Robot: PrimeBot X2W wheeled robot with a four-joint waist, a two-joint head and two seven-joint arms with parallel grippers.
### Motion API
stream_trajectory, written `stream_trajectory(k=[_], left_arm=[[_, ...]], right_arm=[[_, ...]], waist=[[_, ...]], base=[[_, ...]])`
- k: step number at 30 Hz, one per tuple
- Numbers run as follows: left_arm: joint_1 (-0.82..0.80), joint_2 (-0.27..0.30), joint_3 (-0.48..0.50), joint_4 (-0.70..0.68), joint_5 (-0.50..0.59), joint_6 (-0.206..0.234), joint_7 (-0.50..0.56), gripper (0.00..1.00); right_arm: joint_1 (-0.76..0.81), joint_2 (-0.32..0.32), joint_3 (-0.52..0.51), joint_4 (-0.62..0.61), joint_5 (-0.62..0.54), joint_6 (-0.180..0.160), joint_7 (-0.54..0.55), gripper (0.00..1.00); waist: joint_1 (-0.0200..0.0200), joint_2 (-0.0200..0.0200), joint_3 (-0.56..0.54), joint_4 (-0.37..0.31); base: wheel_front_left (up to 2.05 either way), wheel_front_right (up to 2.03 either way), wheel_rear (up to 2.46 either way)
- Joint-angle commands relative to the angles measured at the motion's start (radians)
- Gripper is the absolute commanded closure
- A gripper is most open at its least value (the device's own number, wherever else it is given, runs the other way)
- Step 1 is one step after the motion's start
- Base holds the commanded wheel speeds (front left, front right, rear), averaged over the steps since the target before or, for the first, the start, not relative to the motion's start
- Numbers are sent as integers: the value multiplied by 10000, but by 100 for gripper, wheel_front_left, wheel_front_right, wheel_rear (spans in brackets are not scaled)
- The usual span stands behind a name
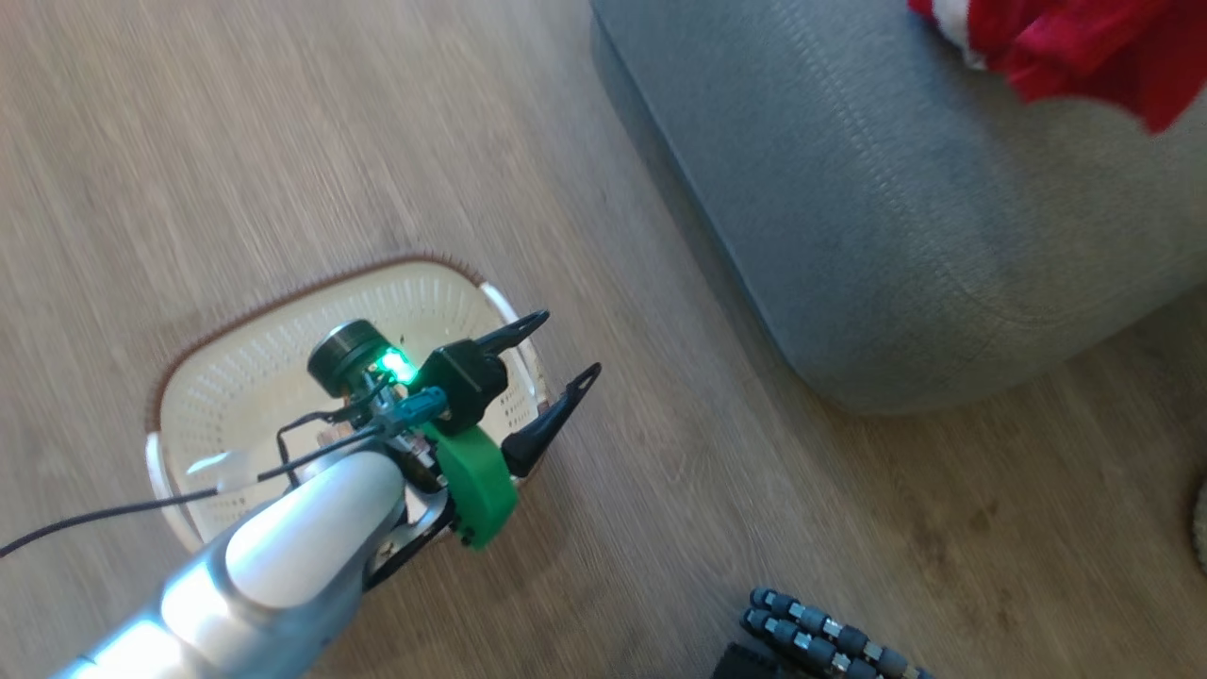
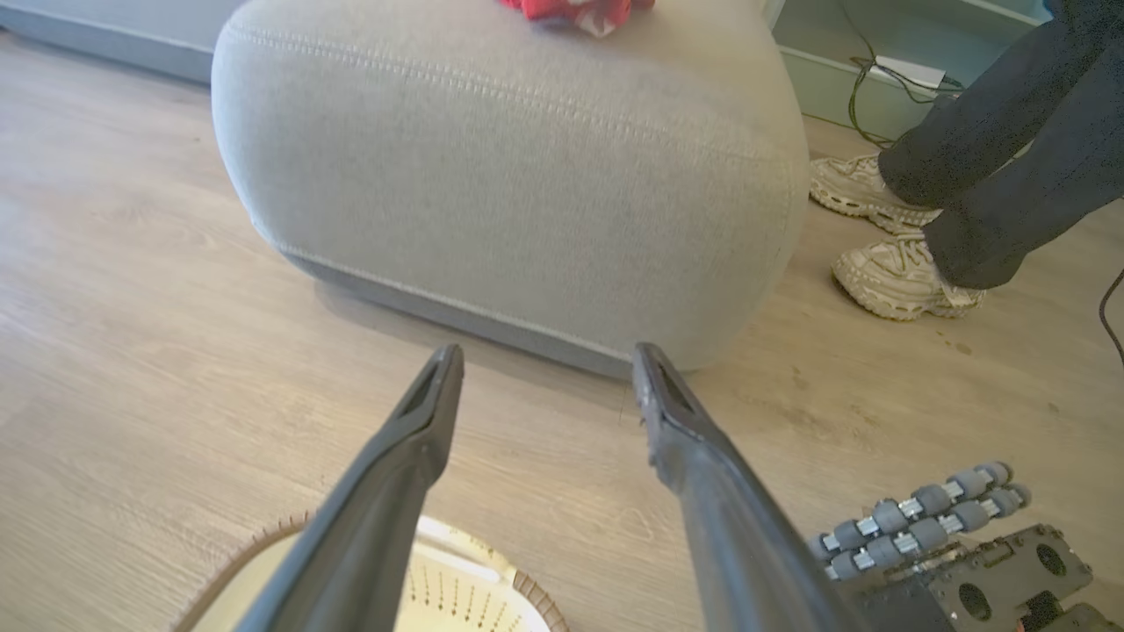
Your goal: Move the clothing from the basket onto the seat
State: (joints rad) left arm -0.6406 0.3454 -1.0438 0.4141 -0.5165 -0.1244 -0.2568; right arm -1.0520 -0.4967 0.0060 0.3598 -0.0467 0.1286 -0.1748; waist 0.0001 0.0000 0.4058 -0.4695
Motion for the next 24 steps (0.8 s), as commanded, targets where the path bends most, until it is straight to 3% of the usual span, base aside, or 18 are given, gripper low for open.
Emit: stream_trajectory(k=[1, 8, 12, 24], left_arm=[[-349, 269, 193, -245, -60, -63, -49, 0], [-516, 781, -171, -294, -119, -63, -49, 0], [-570, 1007, -277, -321, -165, -63, -49, 0], [214, 1939, 412, -468, -212, -63, -49, 0]], right_arm=[[-456, -413, -401, -115, -270, 21, 198, 100], [-1548, -724, -3061, 274, -1547, 21, 1204, 100], [-1622, -569, -4440, 228, -2297, 21, 1570, 100], [-1584, 1395, -6824, 452, -3702, 21, 1810, 100]], waist=[[-1, 0, 568, 158], [-1, 0, 1564, 524], [-1, 0, 2102, 787], [-1, 0, 3562, 1255]], base=[[0, 0, 0], [0, 0, 0], [0, 0, 0], [0, 0, 0]])
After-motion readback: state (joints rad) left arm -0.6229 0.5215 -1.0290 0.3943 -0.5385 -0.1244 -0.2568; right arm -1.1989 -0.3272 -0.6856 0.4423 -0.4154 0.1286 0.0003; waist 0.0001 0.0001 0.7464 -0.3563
